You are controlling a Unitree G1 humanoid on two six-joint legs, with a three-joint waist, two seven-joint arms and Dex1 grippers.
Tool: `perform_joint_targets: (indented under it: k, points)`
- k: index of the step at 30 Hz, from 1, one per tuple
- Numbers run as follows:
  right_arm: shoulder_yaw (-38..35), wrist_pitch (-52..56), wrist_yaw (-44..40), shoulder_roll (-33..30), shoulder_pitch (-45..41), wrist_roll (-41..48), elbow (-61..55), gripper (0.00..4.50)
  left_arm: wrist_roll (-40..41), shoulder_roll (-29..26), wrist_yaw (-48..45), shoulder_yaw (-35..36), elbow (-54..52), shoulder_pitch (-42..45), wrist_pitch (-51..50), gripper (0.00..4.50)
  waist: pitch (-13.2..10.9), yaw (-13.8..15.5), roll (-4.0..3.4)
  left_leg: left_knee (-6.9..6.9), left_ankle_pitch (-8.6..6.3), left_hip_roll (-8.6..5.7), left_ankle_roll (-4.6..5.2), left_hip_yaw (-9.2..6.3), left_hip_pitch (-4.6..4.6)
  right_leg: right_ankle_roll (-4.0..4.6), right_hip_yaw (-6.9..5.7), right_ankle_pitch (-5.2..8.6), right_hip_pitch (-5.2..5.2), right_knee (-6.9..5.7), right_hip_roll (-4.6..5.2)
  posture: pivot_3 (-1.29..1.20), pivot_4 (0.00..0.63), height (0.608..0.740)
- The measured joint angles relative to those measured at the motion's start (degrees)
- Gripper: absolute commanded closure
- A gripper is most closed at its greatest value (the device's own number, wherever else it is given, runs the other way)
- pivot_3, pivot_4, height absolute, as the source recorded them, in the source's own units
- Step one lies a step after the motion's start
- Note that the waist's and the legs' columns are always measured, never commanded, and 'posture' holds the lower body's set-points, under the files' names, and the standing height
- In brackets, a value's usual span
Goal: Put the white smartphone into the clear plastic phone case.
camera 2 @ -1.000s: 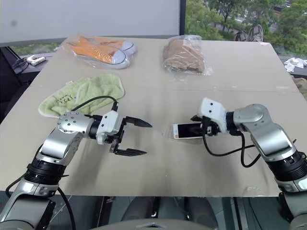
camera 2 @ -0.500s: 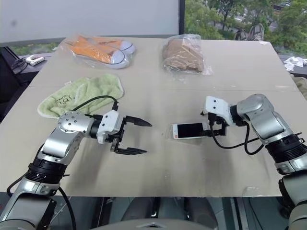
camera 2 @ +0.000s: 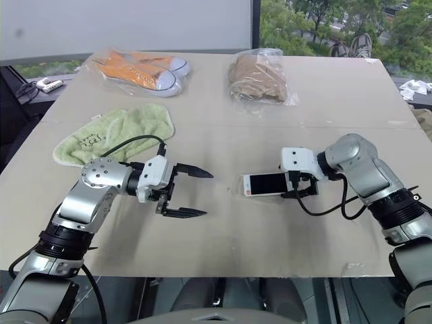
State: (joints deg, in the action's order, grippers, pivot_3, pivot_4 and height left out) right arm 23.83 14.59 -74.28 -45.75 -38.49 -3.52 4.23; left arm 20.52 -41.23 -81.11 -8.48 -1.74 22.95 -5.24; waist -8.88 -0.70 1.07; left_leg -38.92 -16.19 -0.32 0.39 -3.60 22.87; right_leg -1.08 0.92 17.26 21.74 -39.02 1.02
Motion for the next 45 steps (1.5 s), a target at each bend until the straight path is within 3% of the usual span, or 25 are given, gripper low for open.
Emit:
perform_joint_targets:
  k: [25,29,38,45]
  points:
    - [-0.8,7.9,0.5,-0.6,3.0,0.6,-5.5,0.07,0.0,0.1,0.4,0.0,0.0,0.3,0.0,0.0,0.0,0.1,0.01,-0.01,-0.01,0.0,0.02,-0.01,0.0,0.0,-0.01,0.0,-0.02,0.01,0.0,0.0,0.15,0.74]
    - [-0.8,8.9,0.4,-0.4,3.0,0.7,-5.6,1.64,0.0,0.1,0.9,0.0,0.0,0.3,0.0,0.0,0.0,0.0,0.01,-0.01,-0.01,0.0,0.01,-0.01,-0.01,0.0,-0.01,0.0,-0.02,0.0,0.0,0.0,0.15,0.74]
    - [-1.1,12.3,0.9,-1.0,3.4,0.6,-8.7,1.76,0.0,0.1,1.1,0.0,-0.1,0.3,-0.1,0.0,0.0,0.0,0.0,0.0,-0.01,0.0,0.02,-0.01,-0.01,0.0,0.0,0.0,-0.01,-0.01,0.0,0.0,0.15,0.74]
    - [-3.1,25.9,3.0,-4.4,5.6,1.6,-20.4,1.76,0.0,0.3,1.3,0.0,-0.7,0.3,-0.1,0.0,0.0,0.1,-0.02,0.0,-0.1,0.0,0.18,-0.03,0.01,0.0,0.0,0.0,0.0,0.0,0.01,0.0,0.15,0.74]
